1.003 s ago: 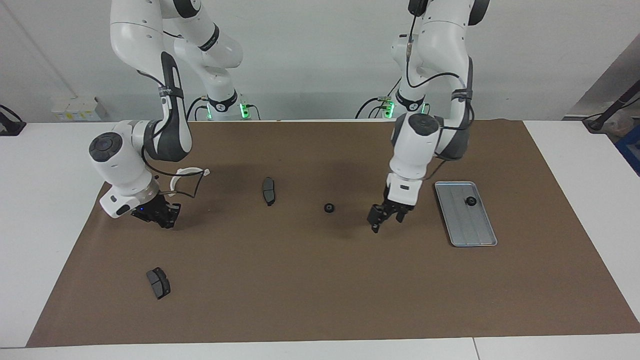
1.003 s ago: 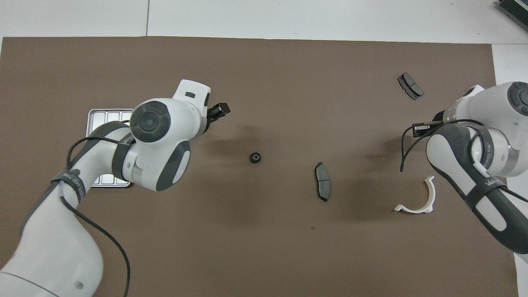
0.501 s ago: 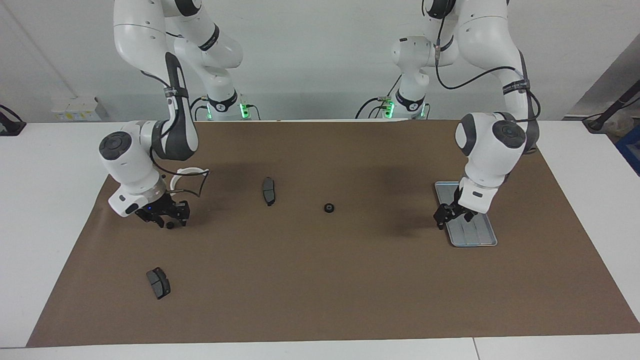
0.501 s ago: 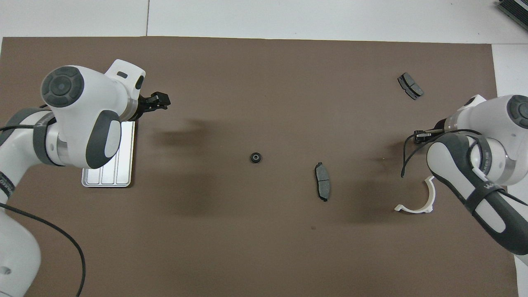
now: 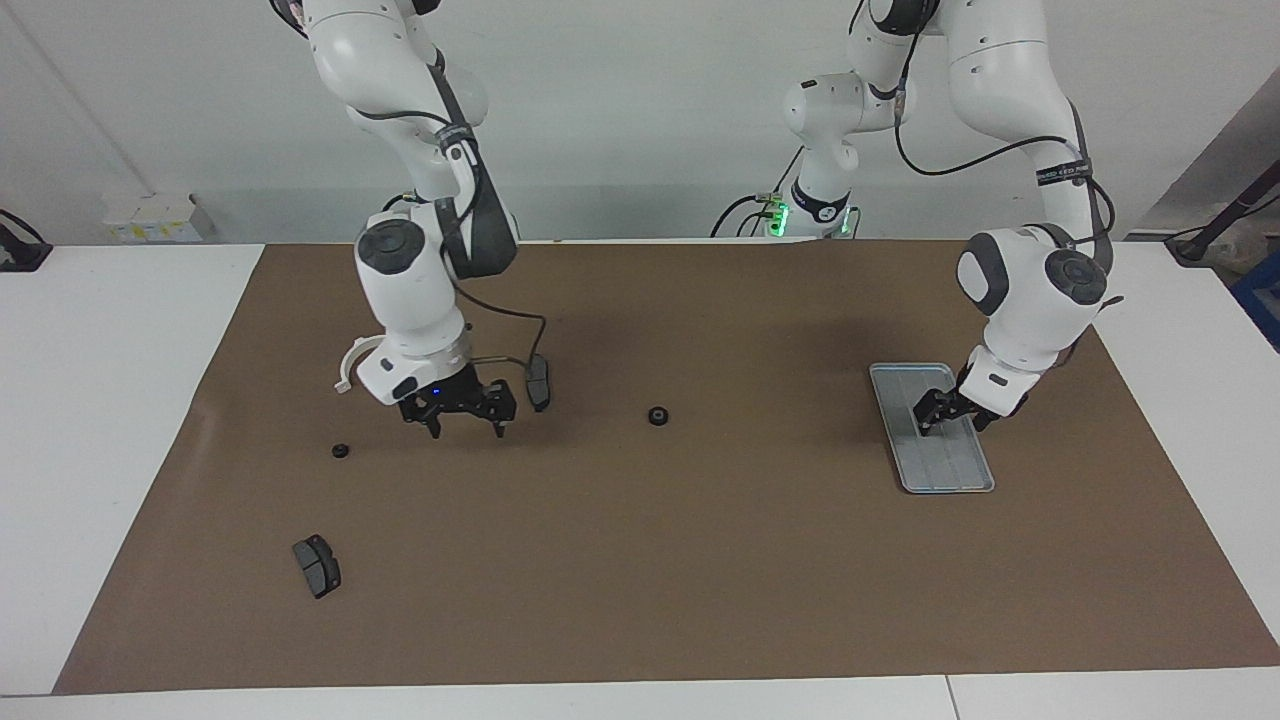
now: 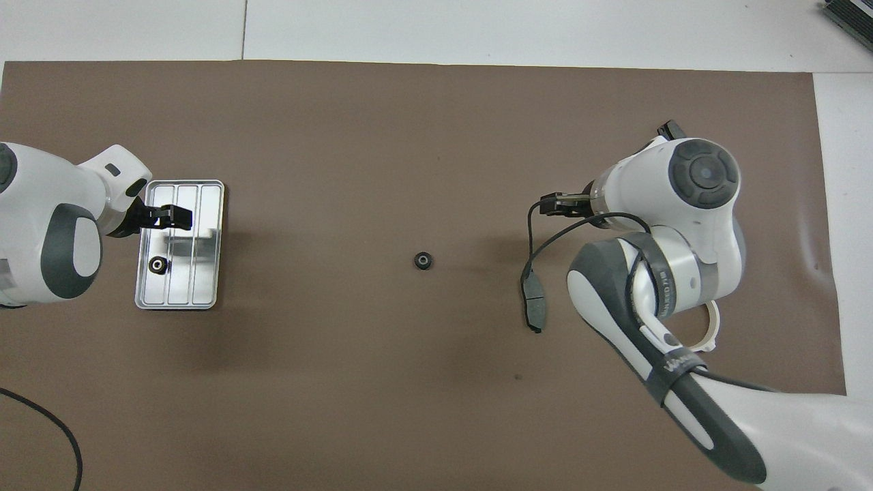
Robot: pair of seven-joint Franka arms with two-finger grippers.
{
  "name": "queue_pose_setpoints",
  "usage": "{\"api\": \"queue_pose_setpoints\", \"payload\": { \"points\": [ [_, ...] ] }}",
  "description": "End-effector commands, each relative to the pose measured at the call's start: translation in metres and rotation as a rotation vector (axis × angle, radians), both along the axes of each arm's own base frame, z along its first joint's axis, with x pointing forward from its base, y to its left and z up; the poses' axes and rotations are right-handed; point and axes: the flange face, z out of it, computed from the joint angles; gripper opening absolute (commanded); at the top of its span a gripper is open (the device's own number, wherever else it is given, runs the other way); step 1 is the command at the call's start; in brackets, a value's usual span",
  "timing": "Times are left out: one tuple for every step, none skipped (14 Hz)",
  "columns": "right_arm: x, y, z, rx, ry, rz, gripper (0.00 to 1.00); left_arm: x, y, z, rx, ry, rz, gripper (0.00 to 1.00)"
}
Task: Place bearing gear from tray to pile
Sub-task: 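Grasp the center bearing with the right gripper while the left gripper reaches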
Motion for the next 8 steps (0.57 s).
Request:
{"api": "queue_pose_setpoints", "payload": {
  "points": [
    [-0.001, 0.053, 0.004, 0.022, 0.008, -0.049, 1.00, -0.020, 0.002, 0.000, 0.010, -0.005, -0.024, 0.94],
    [-0.001, 0.074, 0.002, 0.028, 0.011, -0.041, 1.00, -0.022, 0.008, -0.001, 0.010, 0.000, -0.015, 0.93],
    [0.003, 0.088, 0.000, 0.039, 0.011, -0.062, 1.00, -0.026, 0.008, -0.003, 0.010, 0.006, -0.012, 0.90],
    [0.004, 0.113, -0.004, 0.045, 0.010, -0.068, 1.00, -0.028, 0.008, -0.005, 0.010, 0.009, -0.012, 0.86],
    [0.008, 0.134, -0.010, 0.031, 0.013, -0.046, 1.00, -0.031, 0.009, -0.006, 0.010, 0.012, -0.013, 0.84],
    [0.012, 0.153, -0.022, 0.008, 0.035, -0.022, 1.00, -0.033, 0.010, -0.009, 0.009, 0.018, -0.010, 0.82],
    [0.012, 0.178, -0.026, 0.011, 0.040, -0.025, 1.00, -0.035, 0.010, -0.010, 0.009, 0.023, -0.010, 0.80],
    [0.013, 0.188, -0.032, 0.006, 0.036, -0.045, 1.00, -0.038, 0.011, -0.013, 0.009, 0.031, -0.008, 0.79]
  ]
}}
